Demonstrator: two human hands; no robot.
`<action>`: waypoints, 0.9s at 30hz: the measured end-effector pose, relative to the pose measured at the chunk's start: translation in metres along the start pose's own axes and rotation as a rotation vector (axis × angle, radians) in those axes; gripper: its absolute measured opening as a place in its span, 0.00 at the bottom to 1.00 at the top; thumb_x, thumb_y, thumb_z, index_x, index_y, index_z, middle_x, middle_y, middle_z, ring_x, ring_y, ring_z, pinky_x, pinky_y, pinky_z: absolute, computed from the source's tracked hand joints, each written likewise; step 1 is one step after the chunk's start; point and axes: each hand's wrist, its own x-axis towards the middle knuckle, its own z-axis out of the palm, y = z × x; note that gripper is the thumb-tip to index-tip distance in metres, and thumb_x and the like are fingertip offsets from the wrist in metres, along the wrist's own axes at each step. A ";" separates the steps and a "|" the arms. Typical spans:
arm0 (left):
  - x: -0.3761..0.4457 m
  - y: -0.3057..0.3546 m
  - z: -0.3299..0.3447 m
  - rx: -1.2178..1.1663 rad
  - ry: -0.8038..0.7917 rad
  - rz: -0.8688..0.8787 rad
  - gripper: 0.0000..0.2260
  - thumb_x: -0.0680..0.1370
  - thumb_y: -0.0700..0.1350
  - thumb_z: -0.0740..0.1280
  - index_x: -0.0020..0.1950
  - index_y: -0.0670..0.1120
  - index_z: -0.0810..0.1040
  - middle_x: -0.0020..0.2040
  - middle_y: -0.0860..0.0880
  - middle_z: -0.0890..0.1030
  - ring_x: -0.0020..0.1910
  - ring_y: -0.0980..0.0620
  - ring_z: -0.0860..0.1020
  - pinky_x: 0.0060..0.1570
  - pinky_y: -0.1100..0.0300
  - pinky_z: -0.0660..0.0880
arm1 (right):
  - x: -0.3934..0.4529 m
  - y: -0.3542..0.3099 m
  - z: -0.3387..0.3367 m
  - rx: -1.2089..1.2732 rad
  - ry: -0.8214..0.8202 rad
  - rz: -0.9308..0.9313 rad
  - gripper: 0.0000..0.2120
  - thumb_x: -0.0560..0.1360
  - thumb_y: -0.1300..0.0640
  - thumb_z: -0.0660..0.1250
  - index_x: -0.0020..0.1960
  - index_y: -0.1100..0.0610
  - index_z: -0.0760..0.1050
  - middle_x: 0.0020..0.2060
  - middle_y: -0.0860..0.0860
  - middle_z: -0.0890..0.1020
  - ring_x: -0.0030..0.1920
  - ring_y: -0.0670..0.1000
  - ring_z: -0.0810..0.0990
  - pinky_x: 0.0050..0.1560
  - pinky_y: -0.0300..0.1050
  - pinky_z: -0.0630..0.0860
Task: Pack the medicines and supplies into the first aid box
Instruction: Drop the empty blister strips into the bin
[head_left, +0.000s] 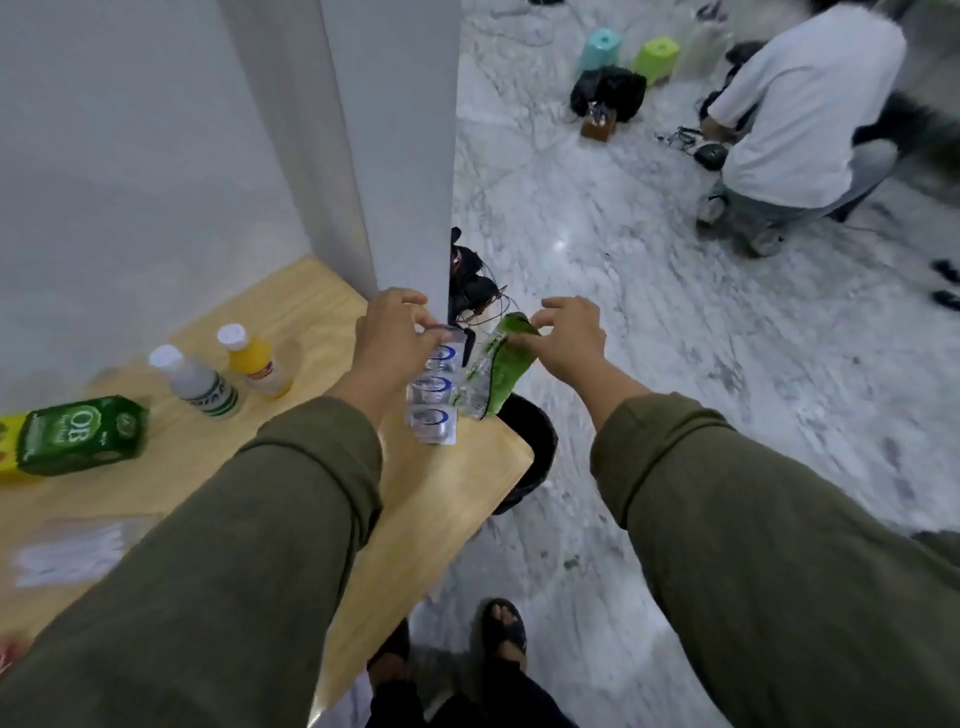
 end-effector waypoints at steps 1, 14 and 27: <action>0.007 0.012 0.002 -0.027 -0.010 0.045 0.09 0.71 0.48 0.73 0.46 0.43 0.84 0.61 0.49 0.76 0.64 0.49 0.70 0.63 0.56 0.64 | 0.000 0.004 -0.008 0.083 0.064 0.043 0.16 0.67 0.44 0.74 0.47 0.54 0.82 0.65 0.49 0.74 0.71 0.53 0.61 0.65 0.54 0.63; 0.069 0.057 0.114 -0.095 -0.158 0.184 0.08 0.70 0.44 0.74 0.49 0.46 0.84 0.53 0.55 0.82 0.66 0.54 0.69 0.66 0.50 0.67 | 0.019 0.100 -0.027 0.291 0.339 0.310 0.09 0.69 0.49 0.74 0.45 0.53 0.84 0.61 0.51 0.78 0.65 0.52 0.71 0.60 0.54 0.70; 0.110 -0.017 0.225 0.173 -0.350 0.083 0.05 0.72 0.49 0.73 0.46 0.52 0.85 0.64 0.56 0.77 0.69 0.51 0.65 0.65 0.49 0.64 | 0.067 0.183 0.096 0.349 0.161 0.409 0.08 0.70 0.50 0.72 0.43 0.54 0.83 0.57 0.50 0.78 0.65 0.52 0.69 0.60 0.54 0.69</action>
